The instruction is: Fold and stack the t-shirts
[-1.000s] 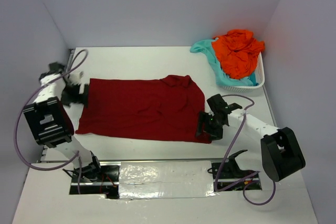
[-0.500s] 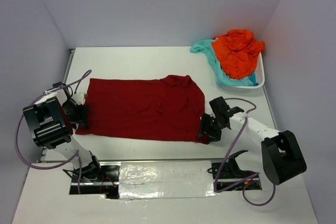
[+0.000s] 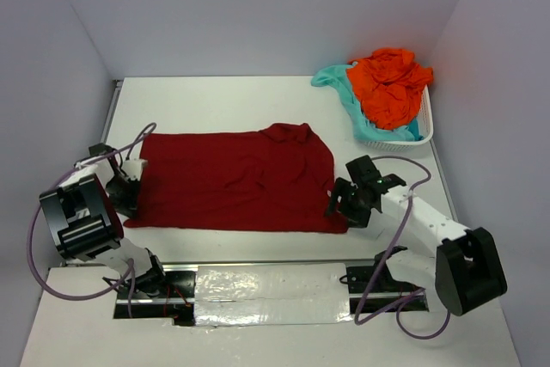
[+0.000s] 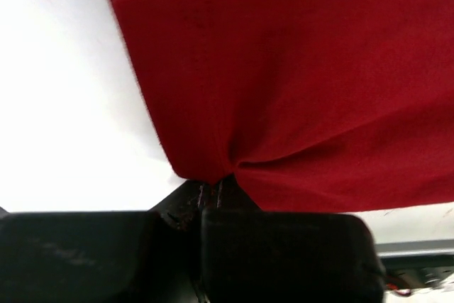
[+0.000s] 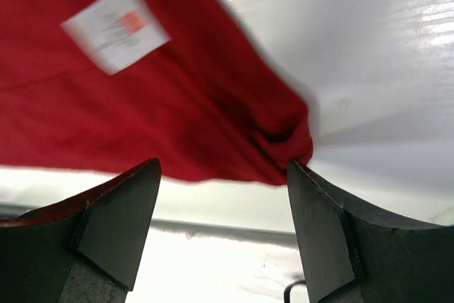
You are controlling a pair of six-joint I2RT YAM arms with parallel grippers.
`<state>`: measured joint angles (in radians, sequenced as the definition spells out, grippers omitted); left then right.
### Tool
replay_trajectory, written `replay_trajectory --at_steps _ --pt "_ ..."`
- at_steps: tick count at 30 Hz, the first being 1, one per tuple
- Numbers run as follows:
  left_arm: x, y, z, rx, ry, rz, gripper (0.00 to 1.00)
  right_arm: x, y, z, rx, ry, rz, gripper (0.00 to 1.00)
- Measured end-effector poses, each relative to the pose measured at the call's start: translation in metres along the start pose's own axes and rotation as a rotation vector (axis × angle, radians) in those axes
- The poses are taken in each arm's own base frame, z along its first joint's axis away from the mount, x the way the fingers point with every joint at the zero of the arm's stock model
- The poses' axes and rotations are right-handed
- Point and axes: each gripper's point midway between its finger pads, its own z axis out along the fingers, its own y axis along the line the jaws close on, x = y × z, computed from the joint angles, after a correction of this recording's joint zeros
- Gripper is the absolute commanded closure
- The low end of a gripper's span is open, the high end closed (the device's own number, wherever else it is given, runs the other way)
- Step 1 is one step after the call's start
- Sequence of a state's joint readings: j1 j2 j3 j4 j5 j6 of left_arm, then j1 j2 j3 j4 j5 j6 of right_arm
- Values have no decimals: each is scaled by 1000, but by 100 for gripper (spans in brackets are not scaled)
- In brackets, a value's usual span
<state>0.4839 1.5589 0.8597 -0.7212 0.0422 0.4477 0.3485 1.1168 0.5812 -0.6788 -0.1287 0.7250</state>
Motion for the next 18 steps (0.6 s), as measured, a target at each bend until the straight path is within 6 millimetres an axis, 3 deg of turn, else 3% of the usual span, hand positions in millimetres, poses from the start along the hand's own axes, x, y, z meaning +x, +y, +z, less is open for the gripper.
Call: replay_trajectory --at_steps 2,5,6,9,15,16,17,18 --pt "7 -1 0 -8 7 19 100 3 -6 11 28 29 21 21" --pt "14 1 -1 -21 19 38 100 6 -10 19 61 68 40 35" --pt "16 1 -1 -23 24 41 100 6 -11 20 68 72 38 60" --pt "23 4 -2 -31 45 49 100 7 -14 24 84 86 30 100" --pt "50 13 -6 -33 124 40 100 11 -16 22 71 78 39 100" --pt "56 13 -7 -33 143 38 100 16 -18 20 60 77 44 96" --pt "61 13 -8 -33 157 42 90 22 -21 19 50 83 50 64" --pt "66 12 -9 -32 170 51 79 27 -22 18 38 91 60 52"
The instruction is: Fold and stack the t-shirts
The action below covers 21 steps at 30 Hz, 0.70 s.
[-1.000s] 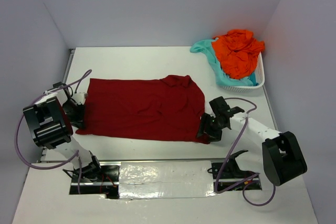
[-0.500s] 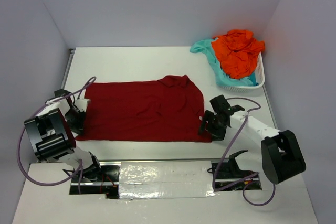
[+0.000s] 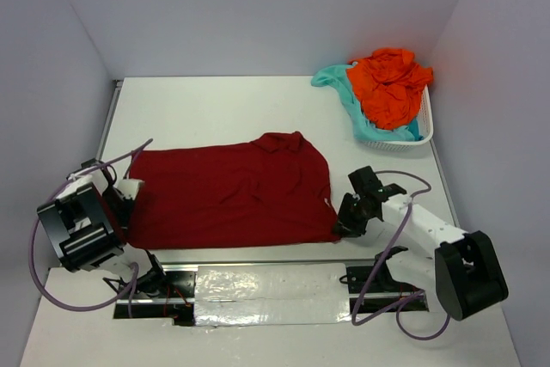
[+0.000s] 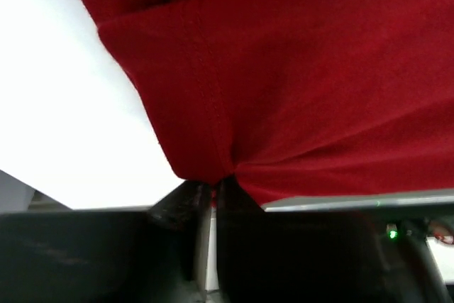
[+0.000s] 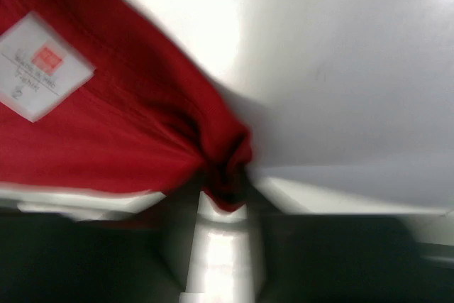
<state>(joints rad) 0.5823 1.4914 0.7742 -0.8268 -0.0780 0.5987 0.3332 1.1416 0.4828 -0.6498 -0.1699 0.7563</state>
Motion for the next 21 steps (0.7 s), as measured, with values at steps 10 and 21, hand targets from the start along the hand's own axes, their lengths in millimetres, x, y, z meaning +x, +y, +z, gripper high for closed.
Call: replay_trajectory --at_steps 10,21 --pt "-16 13 -34 -3 -28 -17 32 -11 16 -41 12 -8 -53 29" --pt "-249 -65 -257 -75 -850 274 48 -104 123 -99 -216 -270 -337 81"
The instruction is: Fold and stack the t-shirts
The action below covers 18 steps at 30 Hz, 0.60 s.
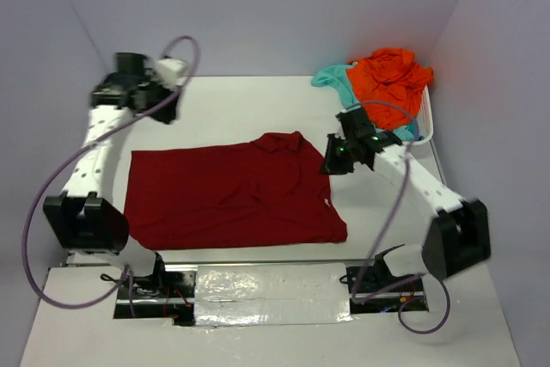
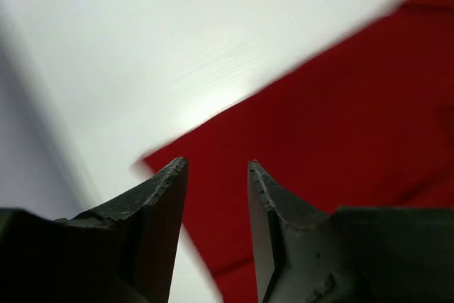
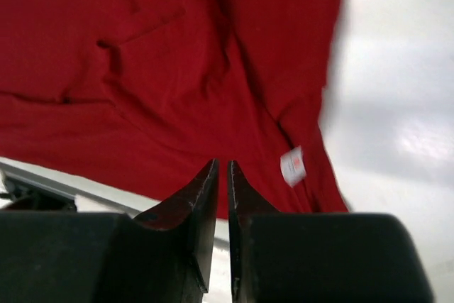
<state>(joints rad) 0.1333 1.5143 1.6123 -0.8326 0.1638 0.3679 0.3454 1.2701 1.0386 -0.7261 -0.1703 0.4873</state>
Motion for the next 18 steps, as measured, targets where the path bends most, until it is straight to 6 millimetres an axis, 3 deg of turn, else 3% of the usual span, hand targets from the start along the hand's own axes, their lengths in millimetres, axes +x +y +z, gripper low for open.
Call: replay_trajectory --at_steps 1,3,6,9,11,13,18 --pt "-17 -45 14 112 -22 61 46 2 2 16 -6 36 -13 79" --pt "-22 -124 40 311 5 135 44 9 2 49 -13 112 -34 75" --pt "8 -216 70 533 136 195 38 25 -1 84 -19 207 -54 71" --pt "50 -281 85 673 284 217 36 28 -3 101 -14 247 -72 67" --pt "66 -304 88 714 341 218 36 23 -2 110 -19 248 -84 66" --pt "77 -314 92 726 375 206 36 20 1 118 -29 243 -97 66" --pt "95 -317 103 711 428 164 40 31 8 131 -47 269 -118 65"
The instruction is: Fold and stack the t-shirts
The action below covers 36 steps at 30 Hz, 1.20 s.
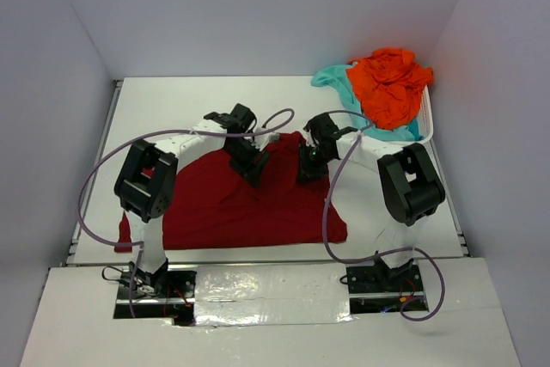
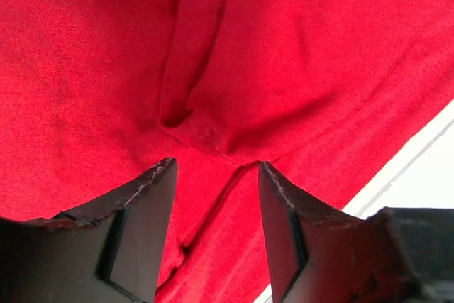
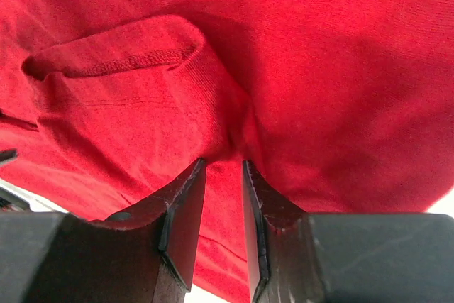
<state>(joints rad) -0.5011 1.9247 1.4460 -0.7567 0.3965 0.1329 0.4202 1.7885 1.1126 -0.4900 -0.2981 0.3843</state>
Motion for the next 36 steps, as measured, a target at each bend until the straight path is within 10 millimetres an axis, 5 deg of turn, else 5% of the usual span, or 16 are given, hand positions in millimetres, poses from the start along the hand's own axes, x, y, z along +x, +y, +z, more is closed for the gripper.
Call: replay_trajectory --at_steps 9,12,13,25,28,29,36 --pt "5 5 32 -47 51 -7 55 5 -5 10 32 16 8 61" --pt "4 7 34 -59 49 -9 95 2 -6 8 53 -1 -3 61" --pt "4 8 35 -63 47 -8 100 1 -7 6 63 -10 -6 61" --pt "4 11 35 -76 50 -4 100 -2 -19 5 123 -33 -23 63" --pt "4 11 35 -77 51 -4 100 -2 -21 7 130 -31 -30 83" --pt "4 11 35 -77 50 -4 100 -1 -21 8 129 -30 -31 97" --pt "5 15 35 -102 54 -9 100 0 -26 8 140 -54 0 100"
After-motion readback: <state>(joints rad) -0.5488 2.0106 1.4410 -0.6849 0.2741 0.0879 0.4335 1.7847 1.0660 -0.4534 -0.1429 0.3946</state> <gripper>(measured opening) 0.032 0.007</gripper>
